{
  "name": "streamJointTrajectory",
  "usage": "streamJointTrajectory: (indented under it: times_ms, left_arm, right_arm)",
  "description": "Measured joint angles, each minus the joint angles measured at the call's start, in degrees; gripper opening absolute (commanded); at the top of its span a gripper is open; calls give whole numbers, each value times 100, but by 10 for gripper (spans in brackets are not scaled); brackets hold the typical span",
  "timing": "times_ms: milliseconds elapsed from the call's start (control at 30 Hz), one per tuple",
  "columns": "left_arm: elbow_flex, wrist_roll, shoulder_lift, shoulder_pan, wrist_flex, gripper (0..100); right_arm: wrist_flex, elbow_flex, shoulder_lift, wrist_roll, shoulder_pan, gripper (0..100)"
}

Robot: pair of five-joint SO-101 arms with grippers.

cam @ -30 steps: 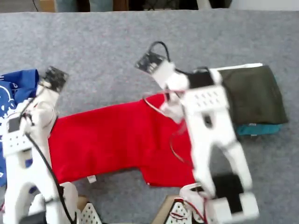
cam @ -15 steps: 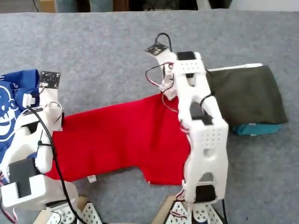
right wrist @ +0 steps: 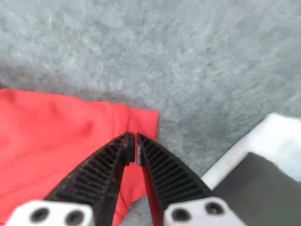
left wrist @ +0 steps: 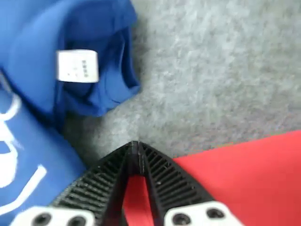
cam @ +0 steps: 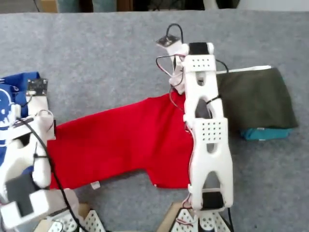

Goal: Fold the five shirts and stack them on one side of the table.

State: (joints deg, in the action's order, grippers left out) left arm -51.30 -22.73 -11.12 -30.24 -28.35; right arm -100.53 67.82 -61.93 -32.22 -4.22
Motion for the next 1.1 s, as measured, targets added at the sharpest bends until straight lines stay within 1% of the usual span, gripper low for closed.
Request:
streamJointTrajectory:
  times_ms: [100, 200, 267, 333, 400, 467, 500, 700, 833, 900, 1000, 1033, 1100]
  left_arm:
    - [0, 0, -747, 35, -167, 32]
    - [26, 0, -1521, 35, -862, 33]
    - [79, 0, -1776, 35, -1319, 37]
    - [97, 0, -1811, 35, -1574, 84]
    - [97, 0, -1732, 0, -1662, 159]
    - [132, 0, -1495, -35, -1697, 209]
    - [185, 0, -1319, -35, -1714, 212]
    - [923, 0, 141, -343, -1741, 213]
    - [1591, 0, 1240, -475, -1758, 203]
    - [1785, 0, 1556, -475, -1802, 150]
    - [1943, 0, 1723, -334, -1969, 42]
    - [1987, 0, 1758, -273, -2066, 23]
    - [2048, 0, 1793, -114, -2215, 34]
  right_arm:
    - [-18, -123, 202, 123, -9, 18]
    - [-18, -580, 826, 202, -18, 28]
    - [-18, -958, 1240, 202, -18, 78]
    - [-18, -1248, 1574, 202, -18, 150]
    - [-18, -1424, 1749, 202, -18, 209]
    - [-9, -1503, 1758, 88, -18, 248]
    - [0, -1521, 1749, 18, -18, 257]
    - [237, -1521, 1011, -88, -18, 247]
    - [352, -1178, 299, -88, -18, 217]
    - [343, -844, -9, -105, -18, 186]
    - [308, -308, -396, -105, 0, 111]
    - [255, -132, -501, -105, 9, 77]
    - [149, 202, -695, -105, 18, 18]
